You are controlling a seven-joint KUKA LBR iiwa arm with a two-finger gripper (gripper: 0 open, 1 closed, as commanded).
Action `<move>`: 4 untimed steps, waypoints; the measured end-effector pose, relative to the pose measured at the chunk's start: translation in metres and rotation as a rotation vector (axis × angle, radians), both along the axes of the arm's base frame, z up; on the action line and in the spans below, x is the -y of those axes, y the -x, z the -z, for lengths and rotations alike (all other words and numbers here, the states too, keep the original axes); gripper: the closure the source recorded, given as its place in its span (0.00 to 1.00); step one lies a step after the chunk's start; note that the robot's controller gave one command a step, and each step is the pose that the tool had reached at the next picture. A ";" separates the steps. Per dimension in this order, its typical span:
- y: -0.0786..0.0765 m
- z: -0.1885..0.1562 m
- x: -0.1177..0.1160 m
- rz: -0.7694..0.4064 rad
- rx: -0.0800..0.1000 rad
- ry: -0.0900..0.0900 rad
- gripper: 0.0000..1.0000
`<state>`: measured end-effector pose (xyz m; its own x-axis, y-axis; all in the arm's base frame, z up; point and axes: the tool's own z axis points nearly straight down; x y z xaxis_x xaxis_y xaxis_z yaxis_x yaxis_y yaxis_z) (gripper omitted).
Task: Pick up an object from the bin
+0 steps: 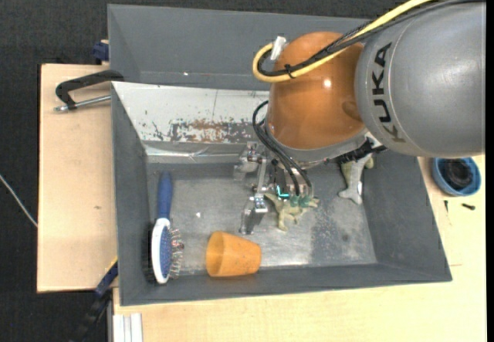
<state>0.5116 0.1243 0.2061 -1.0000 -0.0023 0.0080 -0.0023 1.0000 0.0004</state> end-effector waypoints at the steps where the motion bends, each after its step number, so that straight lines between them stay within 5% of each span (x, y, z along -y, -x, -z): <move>1: 0.007 0.080 -0.002 -0.241 0.028 -0.003 0.00; 2: 0.019 0.065 -0.014 -0.333 0.016 -0.003 0.00; 3: 0.018 0.064 -0.012 -0.600 0.014 -0.003 0.00; 4: 0.015 0.134 -0.014 -0.896 0.022 -0.005 0.00</move>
Offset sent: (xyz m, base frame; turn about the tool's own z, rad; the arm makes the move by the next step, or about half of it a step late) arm -0.0210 0.0020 -0.1361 -0.3271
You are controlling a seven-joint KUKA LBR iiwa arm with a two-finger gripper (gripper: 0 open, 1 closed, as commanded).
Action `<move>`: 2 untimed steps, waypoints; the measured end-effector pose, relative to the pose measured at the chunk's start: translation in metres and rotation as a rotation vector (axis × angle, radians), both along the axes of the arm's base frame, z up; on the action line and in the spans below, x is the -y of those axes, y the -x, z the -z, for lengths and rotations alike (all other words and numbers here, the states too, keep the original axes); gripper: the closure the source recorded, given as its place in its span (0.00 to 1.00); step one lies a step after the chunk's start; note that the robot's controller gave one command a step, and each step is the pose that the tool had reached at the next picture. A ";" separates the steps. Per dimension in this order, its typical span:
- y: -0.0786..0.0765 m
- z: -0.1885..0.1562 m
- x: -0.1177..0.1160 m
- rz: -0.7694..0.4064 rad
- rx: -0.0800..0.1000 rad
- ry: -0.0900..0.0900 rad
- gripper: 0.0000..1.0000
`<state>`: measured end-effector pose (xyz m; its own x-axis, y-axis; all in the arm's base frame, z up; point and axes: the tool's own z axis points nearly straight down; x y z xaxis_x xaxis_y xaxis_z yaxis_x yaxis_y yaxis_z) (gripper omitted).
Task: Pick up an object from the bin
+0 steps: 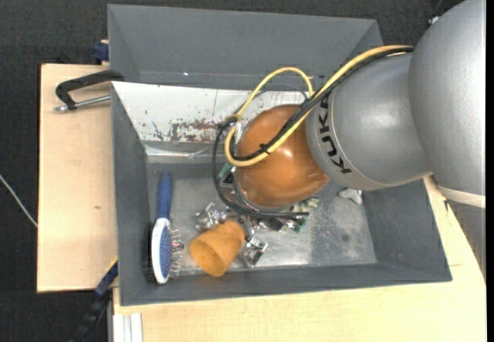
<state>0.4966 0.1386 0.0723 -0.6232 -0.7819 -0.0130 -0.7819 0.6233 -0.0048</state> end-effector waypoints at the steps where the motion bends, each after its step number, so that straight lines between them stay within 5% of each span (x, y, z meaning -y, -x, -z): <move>1: 0.001 0.000 -0.038 -0.331 0.000 0.005 0.00; 2: 0.000 -0.001 -0.038 -0.329 0.001 0.005 1.00</move>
Offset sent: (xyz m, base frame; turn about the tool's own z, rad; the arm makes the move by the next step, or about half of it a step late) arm -0.0037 0.0364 -0.0023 -0.3329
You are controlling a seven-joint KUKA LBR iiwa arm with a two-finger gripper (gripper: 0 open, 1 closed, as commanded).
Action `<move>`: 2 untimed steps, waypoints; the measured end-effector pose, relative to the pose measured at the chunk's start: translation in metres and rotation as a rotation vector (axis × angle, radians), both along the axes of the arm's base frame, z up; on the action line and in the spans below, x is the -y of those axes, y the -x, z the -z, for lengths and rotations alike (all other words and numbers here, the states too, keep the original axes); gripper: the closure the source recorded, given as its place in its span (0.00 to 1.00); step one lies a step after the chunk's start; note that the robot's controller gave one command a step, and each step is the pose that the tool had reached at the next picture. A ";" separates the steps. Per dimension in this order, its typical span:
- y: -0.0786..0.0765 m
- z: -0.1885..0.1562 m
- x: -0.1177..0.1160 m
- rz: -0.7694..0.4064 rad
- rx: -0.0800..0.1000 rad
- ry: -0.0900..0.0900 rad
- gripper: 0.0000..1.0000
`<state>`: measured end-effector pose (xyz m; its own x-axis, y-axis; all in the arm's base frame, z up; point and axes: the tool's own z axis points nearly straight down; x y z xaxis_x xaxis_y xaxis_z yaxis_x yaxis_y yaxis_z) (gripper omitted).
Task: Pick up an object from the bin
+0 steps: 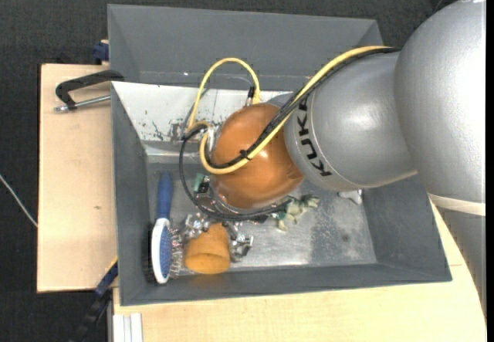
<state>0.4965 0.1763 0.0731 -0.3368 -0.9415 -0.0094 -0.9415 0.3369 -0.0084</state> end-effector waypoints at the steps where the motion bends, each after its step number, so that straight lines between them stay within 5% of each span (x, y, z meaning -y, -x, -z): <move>1: -0.002 -0.040 -0.002 0.002 -0.003 0.001 1.00; 2: -0.003 -0.050 -0.003 0.004 -0.005 0.001 1.00</move>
Offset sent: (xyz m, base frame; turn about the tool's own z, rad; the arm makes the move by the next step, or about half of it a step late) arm 0.0000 0.0001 0.0373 0.0000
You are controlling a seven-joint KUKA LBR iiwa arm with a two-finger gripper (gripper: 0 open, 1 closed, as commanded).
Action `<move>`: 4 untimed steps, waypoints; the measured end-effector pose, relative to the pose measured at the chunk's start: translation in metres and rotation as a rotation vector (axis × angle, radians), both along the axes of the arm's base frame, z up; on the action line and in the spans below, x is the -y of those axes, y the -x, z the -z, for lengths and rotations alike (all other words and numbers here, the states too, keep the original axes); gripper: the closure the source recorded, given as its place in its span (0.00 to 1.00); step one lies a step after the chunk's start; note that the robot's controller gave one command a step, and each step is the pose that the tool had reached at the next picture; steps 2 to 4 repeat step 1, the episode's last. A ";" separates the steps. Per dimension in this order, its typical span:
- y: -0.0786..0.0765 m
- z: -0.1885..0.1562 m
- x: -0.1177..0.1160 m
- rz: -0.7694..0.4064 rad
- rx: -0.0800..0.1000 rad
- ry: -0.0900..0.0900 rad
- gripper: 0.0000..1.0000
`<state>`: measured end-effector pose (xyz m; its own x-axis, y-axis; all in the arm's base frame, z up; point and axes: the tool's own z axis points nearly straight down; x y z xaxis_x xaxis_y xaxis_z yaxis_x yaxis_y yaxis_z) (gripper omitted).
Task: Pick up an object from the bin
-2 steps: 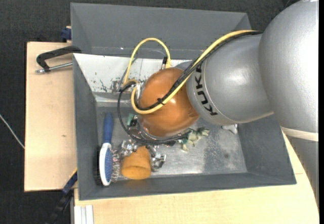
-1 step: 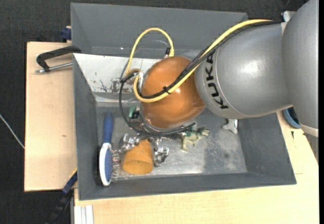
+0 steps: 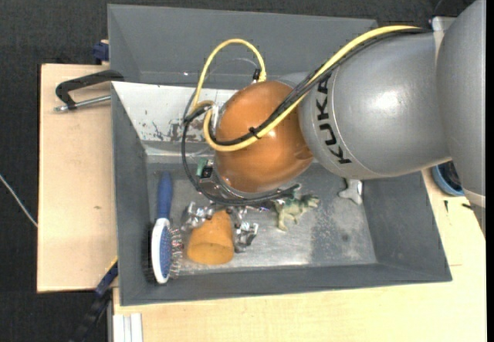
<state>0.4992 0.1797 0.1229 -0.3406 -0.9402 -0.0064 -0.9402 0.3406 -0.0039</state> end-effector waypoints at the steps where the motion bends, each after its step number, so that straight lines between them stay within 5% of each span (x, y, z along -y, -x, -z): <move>1: -0.001 -0.037 -0.002 0.002 0.002 0.000 1.00; 4: -0.001 -0.037 -0.002 0.002 0.002 0.000 1.00</move>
Offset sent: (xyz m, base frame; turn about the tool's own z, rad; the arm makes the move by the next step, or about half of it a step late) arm -0.0001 -0.0001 0.0338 0.0000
